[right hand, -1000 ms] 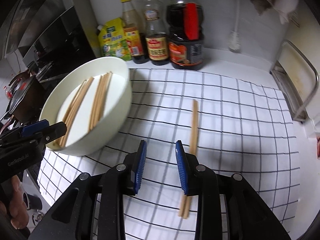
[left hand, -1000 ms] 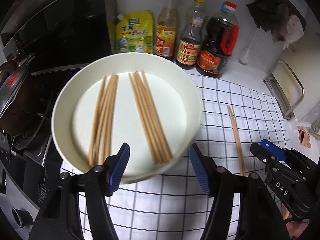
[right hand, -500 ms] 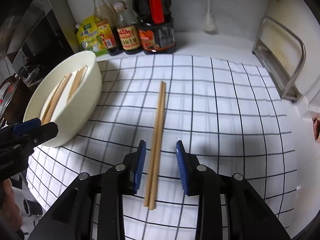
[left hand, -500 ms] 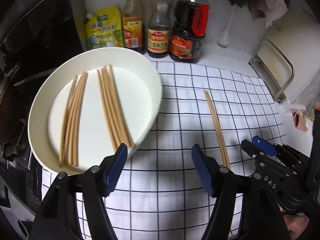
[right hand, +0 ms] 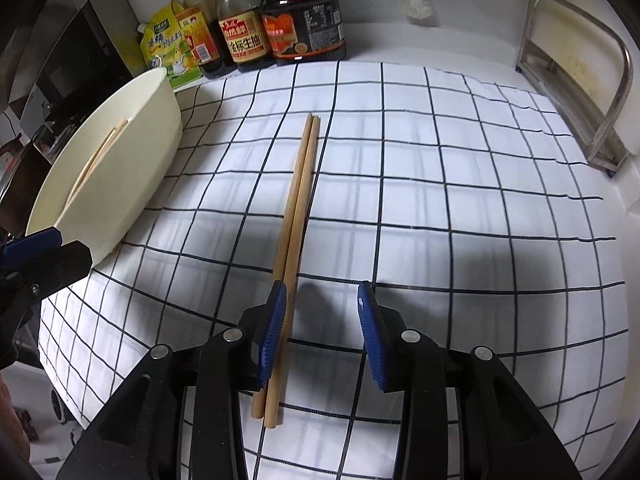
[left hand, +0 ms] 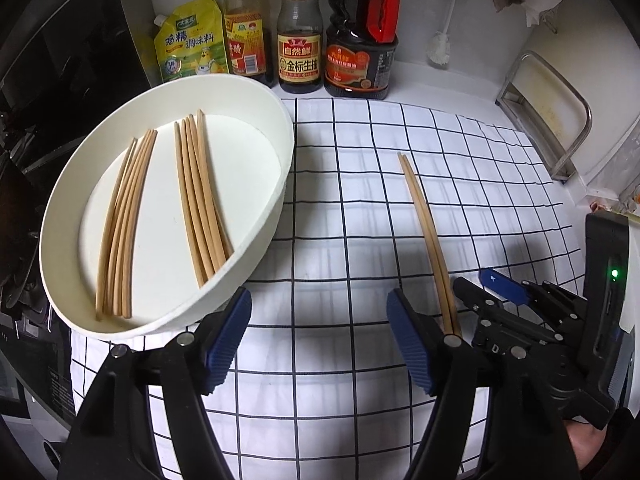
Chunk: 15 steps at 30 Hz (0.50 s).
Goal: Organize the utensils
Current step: 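Separate one chopstick from the last pair and grasp it with the right tool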
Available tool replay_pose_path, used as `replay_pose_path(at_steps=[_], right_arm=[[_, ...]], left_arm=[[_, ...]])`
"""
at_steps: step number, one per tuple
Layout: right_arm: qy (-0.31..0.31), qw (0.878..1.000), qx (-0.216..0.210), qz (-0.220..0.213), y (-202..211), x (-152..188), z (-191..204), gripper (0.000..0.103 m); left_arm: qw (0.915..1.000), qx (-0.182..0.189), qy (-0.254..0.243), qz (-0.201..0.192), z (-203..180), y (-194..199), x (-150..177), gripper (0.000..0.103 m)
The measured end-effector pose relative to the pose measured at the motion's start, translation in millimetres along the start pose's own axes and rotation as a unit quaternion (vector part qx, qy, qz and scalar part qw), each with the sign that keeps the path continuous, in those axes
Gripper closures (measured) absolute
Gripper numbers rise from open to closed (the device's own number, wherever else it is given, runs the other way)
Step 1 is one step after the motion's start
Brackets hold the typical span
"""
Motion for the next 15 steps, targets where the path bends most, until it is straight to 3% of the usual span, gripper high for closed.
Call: replay_pose_path(at_steps=[15], right_arm=[[0.049,0.998,0.016,-0.020,-3.2,2.9,15.2,0.070]], left_arm=[[1.0000,0.000,0.003,0.000,-3.3,-6.2,1.3,0.034]])
Point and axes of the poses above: each gripper's, at about its wrist camera, not at the fingertips, and y roughly against the way its jaws point, z to its left, x to its underside, the point moved 4 cm from there along -y, roughly the way its jaws point, and after that the axes turned 11 degrees about x, right-handed, at the moved point
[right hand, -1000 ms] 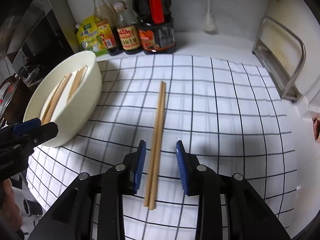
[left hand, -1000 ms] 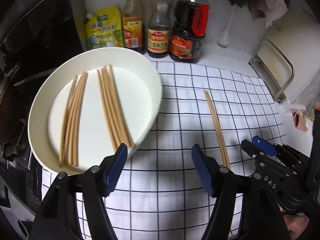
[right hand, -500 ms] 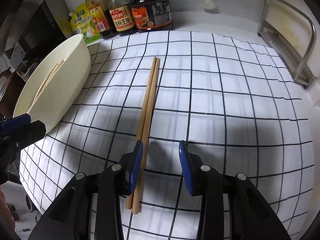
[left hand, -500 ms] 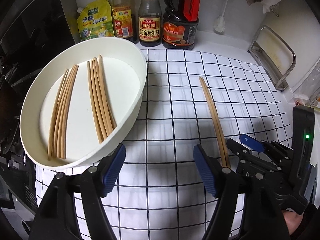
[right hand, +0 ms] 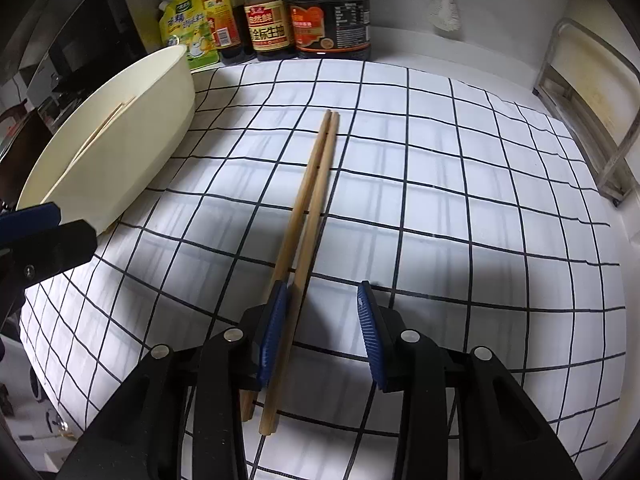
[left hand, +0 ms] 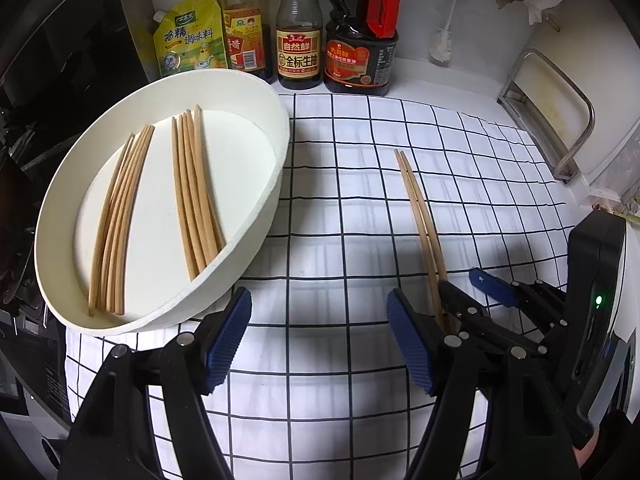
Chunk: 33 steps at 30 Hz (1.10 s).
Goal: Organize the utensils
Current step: 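Separate one chopstick from the last pair and grasp it with the right tool, then close the left tool on the remaining chopstick on the cloth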
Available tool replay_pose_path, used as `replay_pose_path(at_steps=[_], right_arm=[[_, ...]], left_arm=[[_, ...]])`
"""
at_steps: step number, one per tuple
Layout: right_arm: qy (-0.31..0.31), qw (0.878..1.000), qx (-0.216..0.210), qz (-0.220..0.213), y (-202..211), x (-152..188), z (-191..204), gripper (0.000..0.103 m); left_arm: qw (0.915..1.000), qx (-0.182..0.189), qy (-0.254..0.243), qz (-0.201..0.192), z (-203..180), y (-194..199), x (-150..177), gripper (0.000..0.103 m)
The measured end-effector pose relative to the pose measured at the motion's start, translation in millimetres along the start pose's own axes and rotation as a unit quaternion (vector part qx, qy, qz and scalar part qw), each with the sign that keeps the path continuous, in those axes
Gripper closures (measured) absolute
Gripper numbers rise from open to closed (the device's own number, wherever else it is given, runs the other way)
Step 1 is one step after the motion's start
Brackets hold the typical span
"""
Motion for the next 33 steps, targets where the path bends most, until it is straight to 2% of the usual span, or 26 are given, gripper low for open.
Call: replay_pose_path(at_steps=[1,2,3,9,17,25,31,33], right_arm=[[0.003,1.000,-0.001,-0.001,0.3,0.3,0.7,0.078],[0.006,1.000,0.003,-0.001,0.1,0.5,0.6,0.092],[0.007,1.000,0.007,-0.002,-0.1,0.7,-0.5,0.096],[-0.006,1.000,0.002,0.000,-0.1,1.9,-13.9,0.097],[-0.046,0.999,0.013,0.005,0.8,11.3,-54.7,0.097],[-0.074,0.997,0.031,0.006,2.3,21.2,-92.2,0.097],[-0.085,0.996,0.020,0.001,2.7,22.3,-101.8,0.096],[-0.080,0.997,0.022,0.000,1.4,21.1,-102.0,0.089]], left_arm=[[1.0000,0.000,-0.001,0.000,-1.4,-1.0,-0.1,0.034],[1.0000,0.000,-0.001,-0.001,-2.6,-1.4,-0.2,0.034],[1.0000,0.000,-0.001,-0.002,-3.2,-1.0,-0.4,0.034],[1.0000,0.003,-0.006,-0.001,-11.4,-6.8,-1.9,0.034],[0.9996,0.018,-0.020,0.007,-35.8,-24.2,-2.2,0.034],[0.9991,0.029,-0.024,0.018,-54.0,-57.2,-5.5,0.034],[0.9993,0.023,-0.021,0.020,-58.6,-77.4,-7.2,0.034],[0.9994,0.022,-0.020,0.019,-59.0,-81.1,-7.3,0.034]])
Point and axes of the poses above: each gripper's, at about its wrist camera, not at the fingertips, and y roughly against the way its jaws point, z to its left, x to its underside, the point moved 4 cm from there along -y, roughly the way its jaws point, and after that the axes turned 11 degrees about x, right-handed, at the moved point
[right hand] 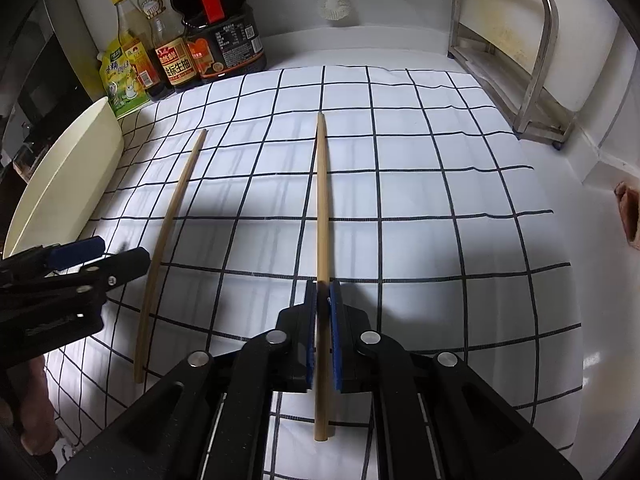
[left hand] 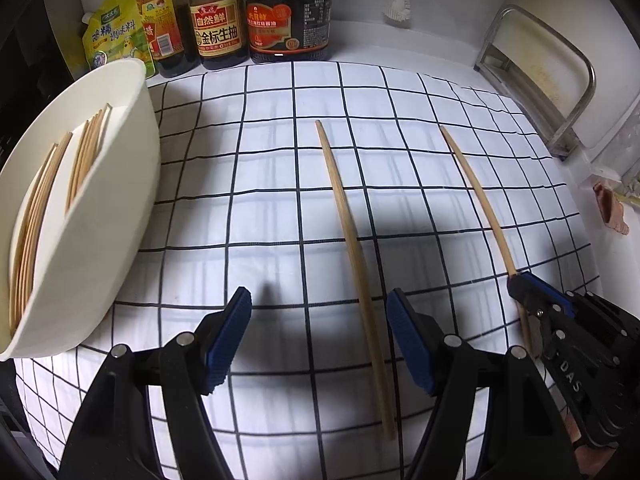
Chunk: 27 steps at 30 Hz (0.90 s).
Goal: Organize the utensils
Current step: 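Close the left tool on the remaining chopstick on the cloth, then carry both chopsticks into the white bowl and open both tools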
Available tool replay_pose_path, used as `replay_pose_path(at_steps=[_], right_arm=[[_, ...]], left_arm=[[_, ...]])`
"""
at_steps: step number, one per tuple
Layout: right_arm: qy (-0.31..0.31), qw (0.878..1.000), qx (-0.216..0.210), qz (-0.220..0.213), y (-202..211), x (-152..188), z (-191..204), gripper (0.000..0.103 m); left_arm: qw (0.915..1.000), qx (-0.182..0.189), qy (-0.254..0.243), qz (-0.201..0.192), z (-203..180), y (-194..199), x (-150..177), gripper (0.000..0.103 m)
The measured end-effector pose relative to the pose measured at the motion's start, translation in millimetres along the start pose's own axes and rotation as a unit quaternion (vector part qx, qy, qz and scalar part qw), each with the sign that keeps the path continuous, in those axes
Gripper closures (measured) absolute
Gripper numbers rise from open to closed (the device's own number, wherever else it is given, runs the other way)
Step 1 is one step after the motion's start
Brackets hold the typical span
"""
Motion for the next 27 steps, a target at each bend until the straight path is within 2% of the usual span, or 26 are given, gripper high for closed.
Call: replay_pose_path(at_steps=[2,4,17,18,20,22,23,24,27], right_arm=[[0.006,1.000,0.008,-0.006,-0.5,-1.4,0.5,0.080],[0.012,1.000,0.017,-0.011,-2.3,-3.2,1.4,0.076],[0.042,0.998,0.029,-0.028,-9.5,-12.9,8.7,0.077],[0.043,0.998,0.029,-0.029,-9.6,-13.2,9.5,0.078],[0.047,0.998,0.028,-0.029,-9.3,-13.7,10.5,0.091],[0.050,0.998,0.027,-0.027,-9.6,-14.2,11.9,0.096],[0.050,0.998,0.026,-0.026,-9.6,-14.6,12.1,0.096],[0.049,0.998,0.025,-0.025,-9.7,-14.8,12.4,0.096],[0.038,0.999,0.016,-0.019,-9.0,-15.1,11.2,0.097]], left_arm=[[1.0000,-0.006,0.001,-0.004,0.9,-3.1,-0.3,0.034],[1.0000,-0.009,0.003,-0.004,1.4,-6.6,-0.3,0.034],[0.9994,-0.031,-0.010,-0.011,-3.0,-17.7,-2.6,0.033],[0.9994,-0.029,-0.013,-0.012,-4.3,-17.9,-2.9,0.039],[0.9995,-0.020,-0.023,-0.011,-10.7,-17.4,-2.4,0.052],[0.9992,-0.015,-0.035,-0.011,-17.6,-17.4,-1.4,0.073],[0.9991,-0.013,-0.040,-0.009,-20.5,-17.4,-1.0,0.079],[0.9990,-0.011,-0.044,-0.007,-22.6,-17.8,-0.7,0.092],[0.9991,-0.002,-0.042,0.002,-23.7,-17.4,0.1,0.096]])
Point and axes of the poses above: each gripper's, at about its wrist camera, not at the fingertips, and y roughly against the way its jaws point, z to its left, x to its underside, the point moved 4 cm from there along -y, roughly the way its jaws point, and after that the axes turned 11 degrees about x, right-handed, at the moved point
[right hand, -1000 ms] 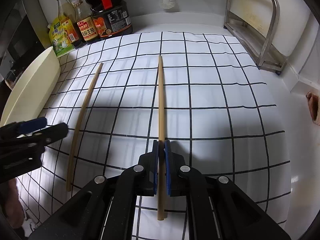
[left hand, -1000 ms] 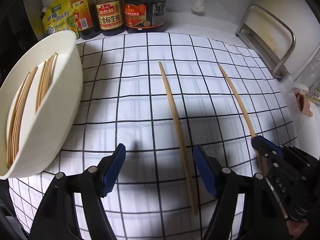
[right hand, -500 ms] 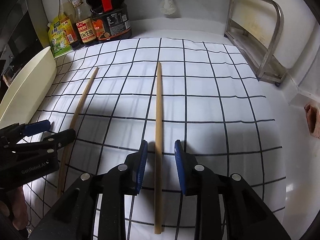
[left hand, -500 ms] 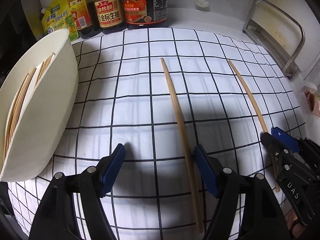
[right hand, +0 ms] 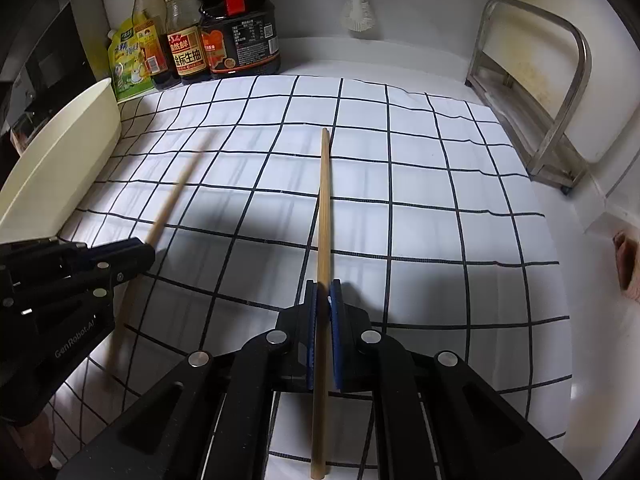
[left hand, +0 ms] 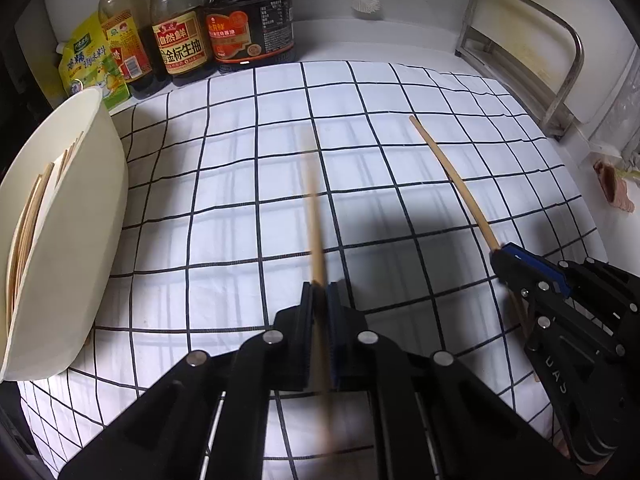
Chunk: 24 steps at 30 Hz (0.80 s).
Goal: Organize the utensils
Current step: 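Carry both chopsticks into the white bowl and open both tools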
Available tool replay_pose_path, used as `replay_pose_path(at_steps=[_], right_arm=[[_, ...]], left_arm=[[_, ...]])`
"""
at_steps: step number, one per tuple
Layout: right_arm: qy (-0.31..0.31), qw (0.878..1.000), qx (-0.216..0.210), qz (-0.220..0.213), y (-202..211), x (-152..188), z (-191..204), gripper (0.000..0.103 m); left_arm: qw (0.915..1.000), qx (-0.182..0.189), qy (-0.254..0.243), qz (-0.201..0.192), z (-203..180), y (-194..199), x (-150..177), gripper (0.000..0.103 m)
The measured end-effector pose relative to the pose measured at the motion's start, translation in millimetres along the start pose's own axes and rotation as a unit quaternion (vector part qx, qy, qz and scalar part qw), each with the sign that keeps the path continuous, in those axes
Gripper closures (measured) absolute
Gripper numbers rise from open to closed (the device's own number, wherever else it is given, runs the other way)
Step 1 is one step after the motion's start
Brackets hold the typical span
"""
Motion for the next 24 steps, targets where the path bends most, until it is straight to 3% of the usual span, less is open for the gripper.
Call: replay_pose_path(at_steps=[6,12,18,24], right_arm=[[-0.024,0.999,-0.021,0.000,17.5,-5.9,3.2,0.097],[-0.036,0.998,-0.049,-0.020,54.3,-33.1,24.8,0.097],[-0.008,0.994,-0.089,-0.056,86.3,-76.5,91.5,0.097],[0.027,0.988,-0.136,-0.065,89.7,-114.2,173.7,0.097]], left_arm=[[0.9996,0.025,0.010,-0.005,6.0,19.3,-4.3,0.096],[0.9988,0.028,0.021,-0.034,32.5,66.5,-21.3,0.096],[0.9967,0.011,0.055,-0.058,87.9,112.4,-33.4,0.096],[0.9930,-0.028,0.084,-0.078,162.3,143.0,-36.0,0.096]])
Point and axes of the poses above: each gripper's, at about its wrist camera, not at the fingertips, and y roughly against the way its jaws point, z to its left, x to its underside, the point moved 4 cm from there along -y, roughly the way its jaws point, and after that the axes turned 11 degrees about x, right-handed, at the moved point
